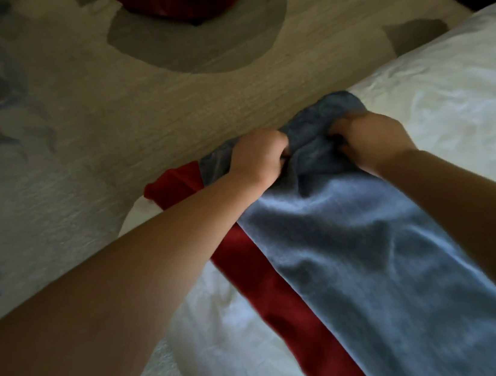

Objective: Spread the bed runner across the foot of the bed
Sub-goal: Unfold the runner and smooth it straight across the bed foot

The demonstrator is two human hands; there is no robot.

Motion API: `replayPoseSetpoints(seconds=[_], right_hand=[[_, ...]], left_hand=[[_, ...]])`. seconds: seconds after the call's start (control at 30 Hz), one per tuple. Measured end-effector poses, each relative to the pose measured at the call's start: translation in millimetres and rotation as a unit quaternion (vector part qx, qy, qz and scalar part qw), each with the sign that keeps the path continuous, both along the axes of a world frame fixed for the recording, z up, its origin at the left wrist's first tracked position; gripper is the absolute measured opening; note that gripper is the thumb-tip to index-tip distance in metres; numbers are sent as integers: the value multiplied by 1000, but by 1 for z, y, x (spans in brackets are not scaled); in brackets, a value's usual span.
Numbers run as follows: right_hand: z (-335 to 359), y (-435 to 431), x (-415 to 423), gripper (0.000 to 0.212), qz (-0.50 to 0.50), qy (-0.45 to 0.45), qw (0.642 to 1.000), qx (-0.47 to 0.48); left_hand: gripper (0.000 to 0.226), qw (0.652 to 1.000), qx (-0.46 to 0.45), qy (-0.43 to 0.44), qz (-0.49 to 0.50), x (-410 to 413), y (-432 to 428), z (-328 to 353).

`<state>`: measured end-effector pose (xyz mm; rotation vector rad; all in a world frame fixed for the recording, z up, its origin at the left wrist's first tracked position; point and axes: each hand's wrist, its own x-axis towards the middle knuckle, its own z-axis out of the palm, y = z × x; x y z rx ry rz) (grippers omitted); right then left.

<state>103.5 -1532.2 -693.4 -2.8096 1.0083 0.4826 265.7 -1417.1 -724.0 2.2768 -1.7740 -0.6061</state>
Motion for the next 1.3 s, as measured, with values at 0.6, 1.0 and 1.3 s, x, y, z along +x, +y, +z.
replayPoseSetpoints(seconds=[0.6,1.0,1.3], right_hand=[[-5,-55,21,23,-54,-54,996,-34],[-8,-26,-61,20,-323,-84,935,120],[12,-70,-73,17,-372,-171,909,78]], left_hand=[[23,991,-60,-22,121,-3,-49,-5],[22,982,-163,-7,-97,-63,-61,13],[24,988,-67,-44,-131,-79,-79,11]])
